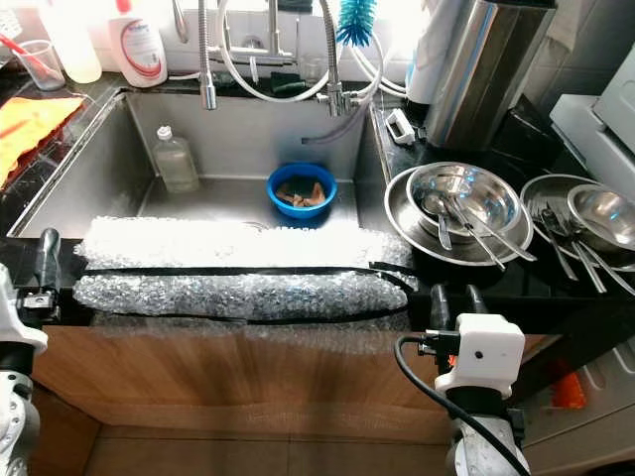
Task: Kitchen organization
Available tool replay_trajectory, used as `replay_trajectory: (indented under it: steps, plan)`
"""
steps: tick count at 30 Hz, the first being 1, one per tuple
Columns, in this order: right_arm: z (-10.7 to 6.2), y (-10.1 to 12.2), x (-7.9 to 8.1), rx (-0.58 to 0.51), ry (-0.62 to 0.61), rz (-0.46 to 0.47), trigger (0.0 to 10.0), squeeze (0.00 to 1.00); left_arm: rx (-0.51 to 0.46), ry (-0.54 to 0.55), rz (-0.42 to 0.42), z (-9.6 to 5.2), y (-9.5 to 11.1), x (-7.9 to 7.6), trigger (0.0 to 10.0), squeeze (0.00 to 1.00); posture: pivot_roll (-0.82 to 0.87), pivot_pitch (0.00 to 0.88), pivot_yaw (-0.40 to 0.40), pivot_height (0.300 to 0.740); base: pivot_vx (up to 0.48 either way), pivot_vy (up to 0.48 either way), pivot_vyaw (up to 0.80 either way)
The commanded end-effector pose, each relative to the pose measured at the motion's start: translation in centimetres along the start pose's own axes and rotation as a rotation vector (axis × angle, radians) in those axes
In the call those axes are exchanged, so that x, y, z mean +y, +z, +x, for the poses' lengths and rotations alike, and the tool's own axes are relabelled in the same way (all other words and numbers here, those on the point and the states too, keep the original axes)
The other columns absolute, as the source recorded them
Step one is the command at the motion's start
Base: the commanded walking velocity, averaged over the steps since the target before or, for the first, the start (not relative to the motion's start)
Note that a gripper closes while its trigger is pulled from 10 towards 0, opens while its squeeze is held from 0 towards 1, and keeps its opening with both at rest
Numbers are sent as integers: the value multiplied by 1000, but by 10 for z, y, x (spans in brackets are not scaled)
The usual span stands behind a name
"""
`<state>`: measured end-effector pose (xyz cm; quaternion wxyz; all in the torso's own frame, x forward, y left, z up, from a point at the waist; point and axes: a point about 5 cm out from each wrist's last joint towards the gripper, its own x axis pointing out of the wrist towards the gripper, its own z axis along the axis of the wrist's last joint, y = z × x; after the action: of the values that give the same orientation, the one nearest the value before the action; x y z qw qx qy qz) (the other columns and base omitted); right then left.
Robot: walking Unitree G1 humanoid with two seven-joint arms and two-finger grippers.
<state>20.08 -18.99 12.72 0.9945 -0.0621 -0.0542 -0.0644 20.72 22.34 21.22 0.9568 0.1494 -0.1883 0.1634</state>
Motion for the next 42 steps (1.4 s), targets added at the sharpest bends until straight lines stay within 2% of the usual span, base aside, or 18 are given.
replay_trajectory:
  steps: [1, 3, 12, 26, 35, 42]
  plan:
    - [0, -1, -2, -1, -4, 6, 10000, 0, -91, 6, 29, 6, 20, 0, 10000, 0, 59, 100, -33, 740, 0, 0, 0]
    - [0, -2, -2, 3, -6, 14, 10000, 0, -134, -31, 6, 13, 29, -8, 10000, 0, 63, 101, -33, 740, 0, 0, 0]
    - [0, -1, 0, 4, -6, 14, 10000, 0, -101, -131, -99, 18, 21, -33, 10000, 0, 49, 105, -34, 740, 0, 0, -589]
    - [0, -1, 4, 3, 12, 4, 10000, 0, -126, -117, -117, 25, 27, -28, 10000, 0, 57, 111, -34, 740, 0, 0, -775]
    - [0, -1, 6, 1, 11, 4, 10000, 0, -126, -118, -130, 26, 27, -30, 10000, 0, 57, 122, -24, 740, 0, 0, -775]
    - [-1, -1, 7, 1, 9, 6, 10000, 0, -113, -130, -148, 27, 24, -34, 10000, 0, 56, 122, -14, 740, 0, 250, -775]
